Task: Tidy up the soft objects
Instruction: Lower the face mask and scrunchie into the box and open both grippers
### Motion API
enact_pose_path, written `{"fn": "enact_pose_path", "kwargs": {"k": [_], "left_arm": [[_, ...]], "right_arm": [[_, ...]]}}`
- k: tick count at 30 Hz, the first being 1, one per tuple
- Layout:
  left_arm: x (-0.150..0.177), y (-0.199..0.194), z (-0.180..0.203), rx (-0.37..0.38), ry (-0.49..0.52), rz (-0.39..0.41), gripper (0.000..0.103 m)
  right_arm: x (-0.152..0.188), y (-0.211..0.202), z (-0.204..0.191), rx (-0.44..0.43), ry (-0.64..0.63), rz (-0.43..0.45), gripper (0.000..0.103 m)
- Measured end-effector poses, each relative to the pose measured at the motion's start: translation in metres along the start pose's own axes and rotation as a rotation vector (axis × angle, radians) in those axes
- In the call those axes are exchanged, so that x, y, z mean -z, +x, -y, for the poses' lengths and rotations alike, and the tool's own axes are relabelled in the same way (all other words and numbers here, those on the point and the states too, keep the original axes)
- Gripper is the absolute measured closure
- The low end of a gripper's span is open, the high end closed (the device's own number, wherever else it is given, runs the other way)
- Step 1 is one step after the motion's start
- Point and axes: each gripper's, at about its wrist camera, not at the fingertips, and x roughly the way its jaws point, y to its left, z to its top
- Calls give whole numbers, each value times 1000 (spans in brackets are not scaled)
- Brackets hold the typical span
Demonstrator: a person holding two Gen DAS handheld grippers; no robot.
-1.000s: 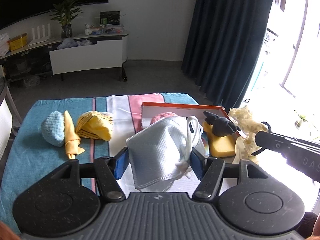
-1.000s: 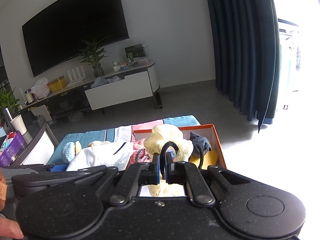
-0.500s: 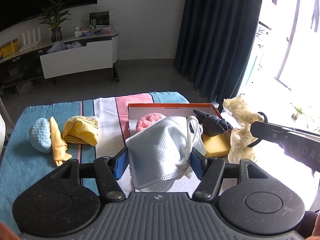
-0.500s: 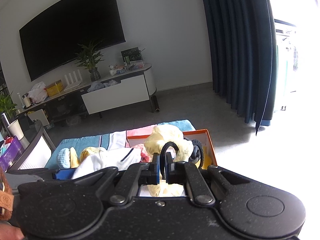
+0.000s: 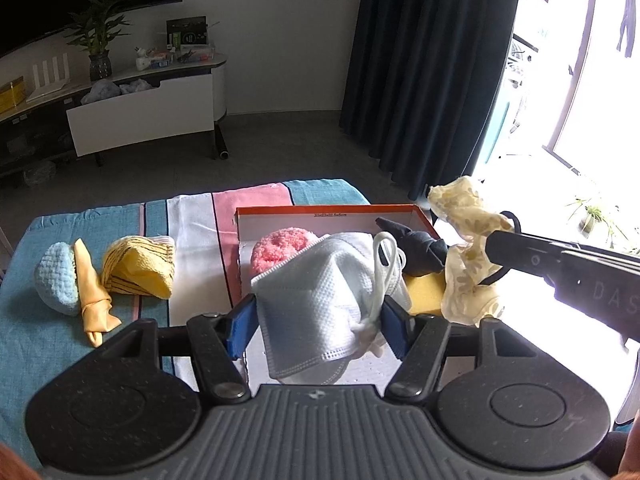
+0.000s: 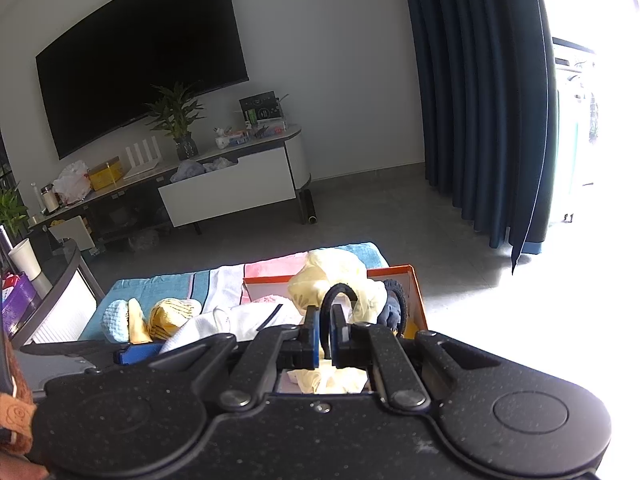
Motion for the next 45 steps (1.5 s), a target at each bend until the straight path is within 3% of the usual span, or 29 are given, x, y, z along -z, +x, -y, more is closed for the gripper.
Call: {"fn": "enact_pose_path", "kwargs": {"k": [37,39,40,41,42,45], "left_arm": [[-34,54,6,-6,-1,-11,37],[-34,56,6,-9,2,-10,37],[-35,58,5,-9,0,-11,37],[-36,59,5,-7,-2,-12,37],[-36,60,5,-8,-3,-13,37],[-37,64,5,-8,-1,-16,36]], "right_arm": [[-24,64,9,20,-5,-27,95],[-24,68,9,26,-7,-27,91],[-24,70,10,27,-7,-28,84],[-23,72,10,27,-5,-34,67],[-23,74,12,29,1,-39,60],[-22,70,17,34,18,-33,55]]}}
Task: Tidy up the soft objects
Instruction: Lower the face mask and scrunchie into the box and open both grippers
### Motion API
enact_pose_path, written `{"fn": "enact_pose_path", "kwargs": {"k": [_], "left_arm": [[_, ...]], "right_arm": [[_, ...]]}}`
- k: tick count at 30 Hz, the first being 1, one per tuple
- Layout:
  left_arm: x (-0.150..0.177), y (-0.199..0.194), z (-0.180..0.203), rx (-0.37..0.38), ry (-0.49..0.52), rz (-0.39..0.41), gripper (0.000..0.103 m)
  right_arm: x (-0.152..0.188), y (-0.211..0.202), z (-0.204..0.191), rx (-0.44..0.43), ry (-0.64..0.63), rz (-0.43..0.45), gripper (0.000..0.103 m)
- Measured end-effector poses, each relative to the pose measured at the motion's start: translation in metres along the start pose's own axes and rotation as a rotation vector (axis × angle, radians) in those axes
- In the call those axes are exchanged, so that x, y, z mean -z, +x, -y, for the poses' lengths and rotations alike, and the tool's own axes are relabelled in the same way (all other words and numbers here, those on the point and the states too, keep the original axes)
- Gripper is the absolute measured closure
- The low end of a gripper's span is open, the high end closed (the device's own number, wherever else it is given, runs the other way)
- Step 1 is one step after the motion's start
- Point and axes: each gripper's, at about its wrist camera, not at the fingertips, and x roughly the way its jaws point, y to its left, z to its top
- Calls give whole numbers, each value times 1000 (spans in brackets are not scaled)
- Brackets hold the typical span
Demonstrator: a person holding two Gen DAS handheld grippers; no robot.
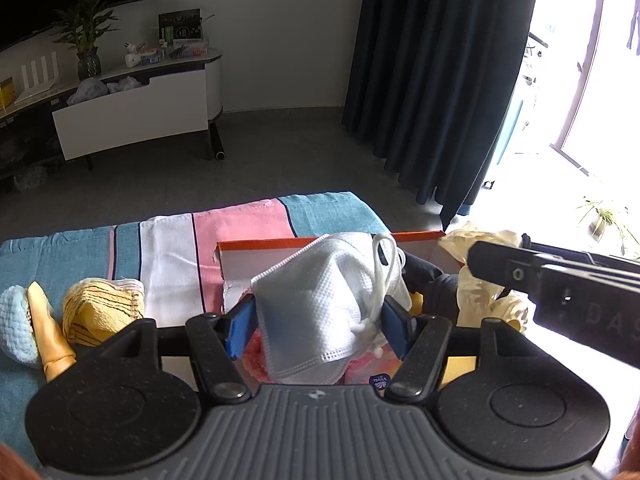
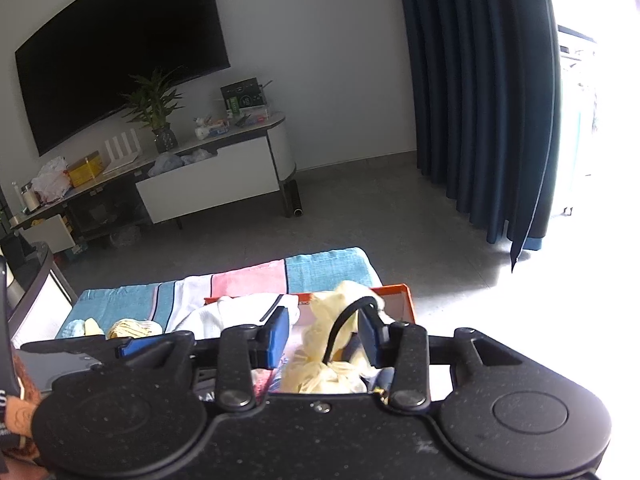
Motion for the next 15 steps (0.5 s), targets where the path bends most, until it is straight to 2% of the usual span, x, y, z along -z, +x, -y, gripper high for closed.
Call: {"fn": "enact_pose_path", "kwargs": {"k": [4,7,9,13,15], "left_arm": [[0,3,-1,4,-6,-3,35],[-1,6,0,17,-10,-3,28],[-1,7,4,38,-4,1,20],[-2,4,9,77,7,7,18],[-1,0,10,74,21,17,18]], "right_arm": [[0,-13,4,2,-3,25,55],[0,-21,9,8,10,49,50],[-1,-25,12,13,21,58,49],[-1,-30,13,10,31,66,49],[-1,-32,12,3,29,69,49]]}}
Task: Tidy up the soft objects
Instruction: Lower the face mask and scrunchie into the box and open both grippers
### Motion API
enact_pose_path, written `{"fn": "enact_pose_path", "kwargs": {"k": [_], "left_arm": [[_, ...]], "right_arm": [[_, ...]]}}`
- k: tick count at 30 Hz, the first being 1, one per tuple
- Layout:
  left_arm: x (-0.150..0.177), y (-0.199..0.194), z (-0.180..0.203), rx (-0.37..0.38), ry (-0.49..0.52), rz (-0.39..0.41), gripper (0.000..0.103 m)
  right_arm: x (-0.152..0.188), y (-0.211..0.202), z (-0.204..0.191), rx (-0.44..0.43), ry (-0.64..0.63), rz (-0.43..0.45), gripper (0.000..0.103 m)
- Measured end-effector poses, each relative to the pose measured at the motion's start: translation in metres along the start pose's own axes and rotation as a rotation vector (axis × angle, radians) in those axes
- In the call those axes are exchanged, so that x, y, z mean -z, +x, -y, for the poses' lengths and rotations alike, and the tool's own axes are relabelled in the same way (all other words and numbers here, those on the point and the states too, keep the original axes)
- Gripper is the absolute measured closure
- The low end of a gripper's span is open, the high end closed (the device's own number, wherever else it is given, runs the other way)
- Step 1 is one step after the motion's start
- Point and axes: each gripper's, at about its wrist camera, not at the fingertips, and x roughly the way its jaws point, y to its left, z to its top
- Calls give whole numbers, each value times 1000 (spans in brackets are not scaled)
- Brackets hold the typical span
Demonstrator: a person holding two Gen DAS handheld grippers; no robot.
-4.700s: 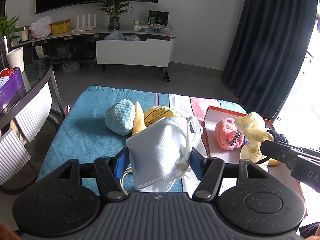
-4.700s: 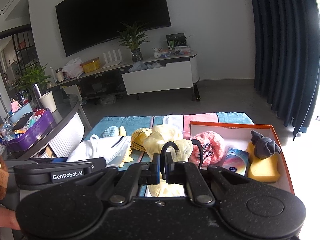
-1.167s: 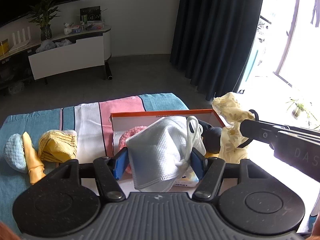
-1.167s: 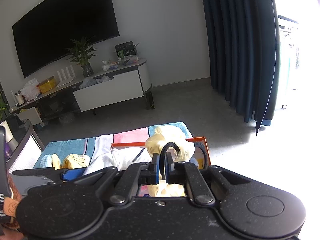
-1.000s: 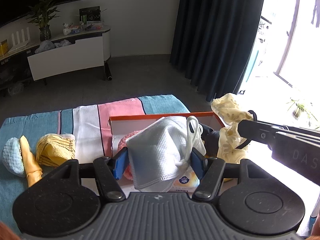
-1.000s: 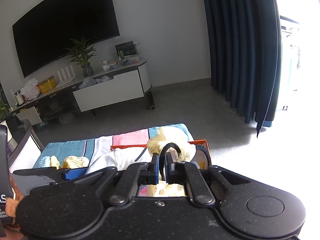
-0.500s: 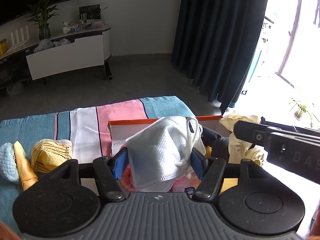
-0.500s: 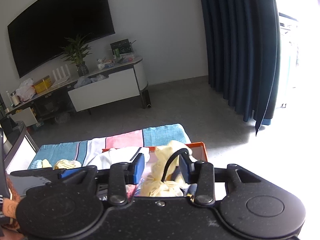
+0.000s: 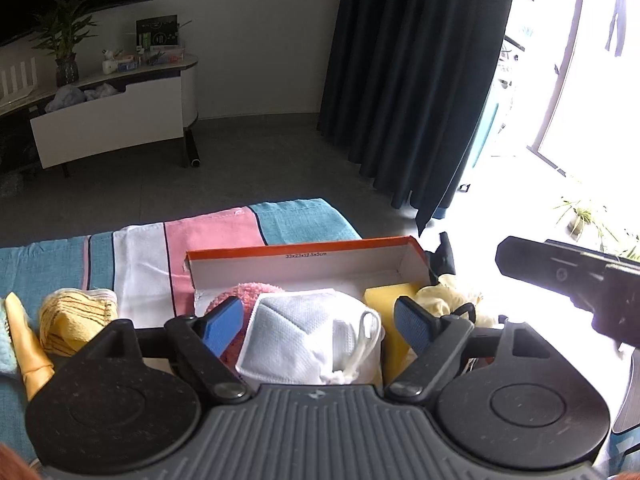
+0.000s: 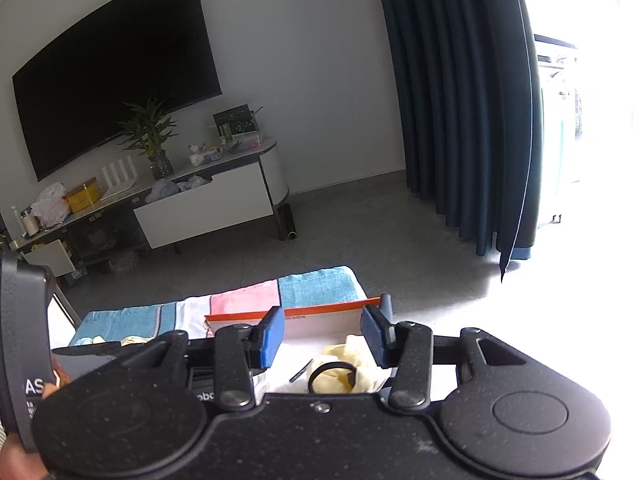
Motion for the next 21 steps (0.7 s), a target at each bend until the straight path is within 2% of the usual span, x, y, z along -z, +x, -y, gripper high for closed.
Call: {"fn": "enact_pose_path", "kwargs": {"k": [3,9,11,21], "left_arm": [[0,-7,-6,-4,-16,7,16],[-1,-31,-20,-59,-49,31,9],[1,-40,-25,-87,-55,41,6],[18,-69,-56,-184,-98,17,4]], "right_arm": [[-1,-7,-4,-19,0,14,49],[2,-14,-19,-44,-24,8,49],[5,-14,-27,-53,-38,-3,45],[22,-10,-66,-102,-96,-49,42]]}}
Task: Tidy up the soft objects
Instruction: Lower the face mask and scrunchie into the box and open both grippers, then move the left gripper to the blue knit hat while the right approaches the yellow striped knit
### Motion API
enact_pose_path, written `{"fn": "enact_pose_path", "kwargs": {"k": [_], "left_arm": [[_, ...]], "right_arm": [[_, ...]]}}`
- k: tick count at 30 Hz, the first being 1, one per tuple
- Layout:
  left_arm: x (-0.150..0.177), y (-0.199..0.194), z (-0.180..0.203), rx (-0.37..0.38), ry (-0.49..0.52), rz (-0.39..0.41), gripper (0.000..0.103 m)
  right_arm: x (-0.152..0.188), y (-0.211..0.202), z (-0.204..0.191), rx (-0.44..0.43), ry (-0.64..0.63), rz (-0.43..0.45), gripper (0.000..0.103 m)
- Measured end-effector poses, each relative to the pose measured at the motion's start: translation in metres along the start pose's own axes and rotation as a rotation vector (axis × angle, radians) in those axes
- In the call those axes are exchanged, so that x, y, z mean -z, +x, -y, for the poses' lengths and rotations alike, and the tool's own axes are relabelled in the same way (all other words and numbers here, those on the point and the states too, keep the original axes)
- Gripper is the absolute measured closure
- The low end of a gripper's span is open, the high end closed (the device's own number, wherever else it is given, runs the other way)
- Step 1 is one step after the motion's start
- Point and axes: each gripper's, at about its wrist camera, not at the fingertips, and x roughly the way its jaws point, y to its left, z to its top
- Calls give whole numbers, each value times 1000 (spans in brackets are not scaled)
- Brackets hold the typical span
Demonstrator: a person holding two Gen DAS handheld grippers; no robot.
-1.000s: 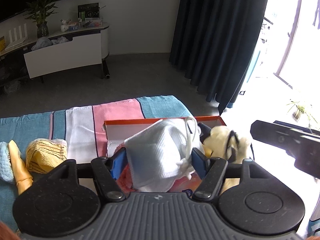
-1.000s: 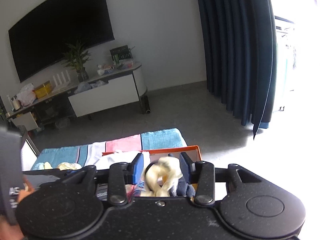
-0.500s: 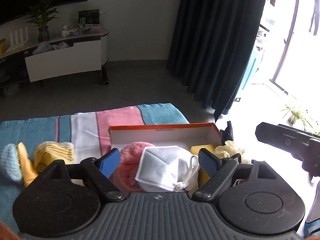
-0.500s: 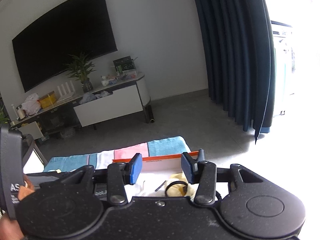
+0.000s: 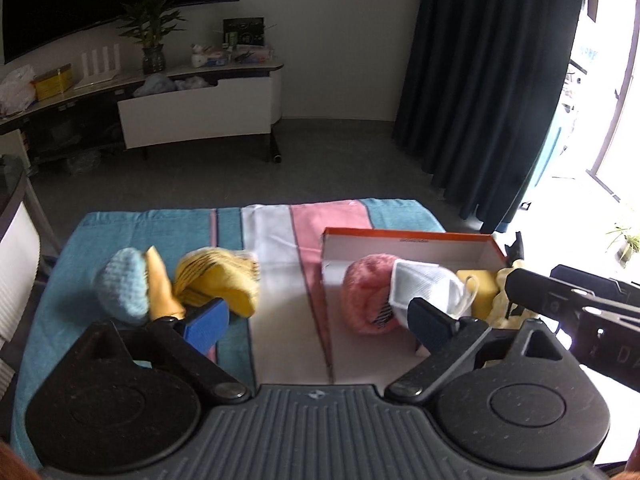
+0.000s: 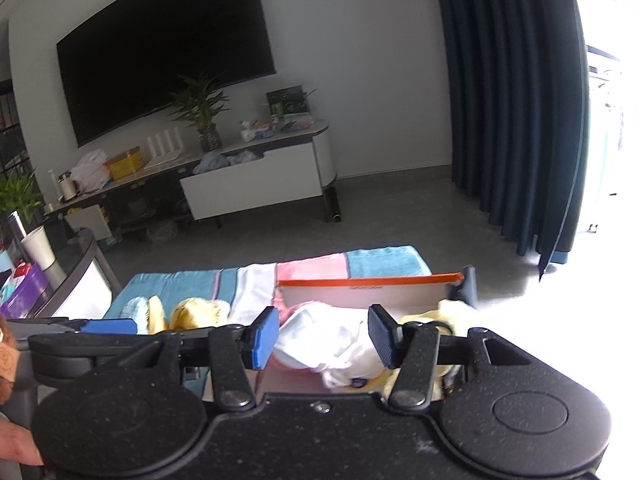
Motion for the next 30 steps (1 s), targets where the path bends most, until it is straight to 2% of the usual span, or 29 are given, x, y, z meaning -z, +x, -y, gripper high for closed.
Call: {"fn": "enact_pose_path", "kwargs": {"k": [20,30], "left_arm": [[25,-40,-62,-96,-97,-18,3],[29,-57,-97,-155,-112,-22,1]], "right_arm": [[18,4,-68,-104,-72,-71,40],[22,13,-101,-145,-111,-99,40]]}}
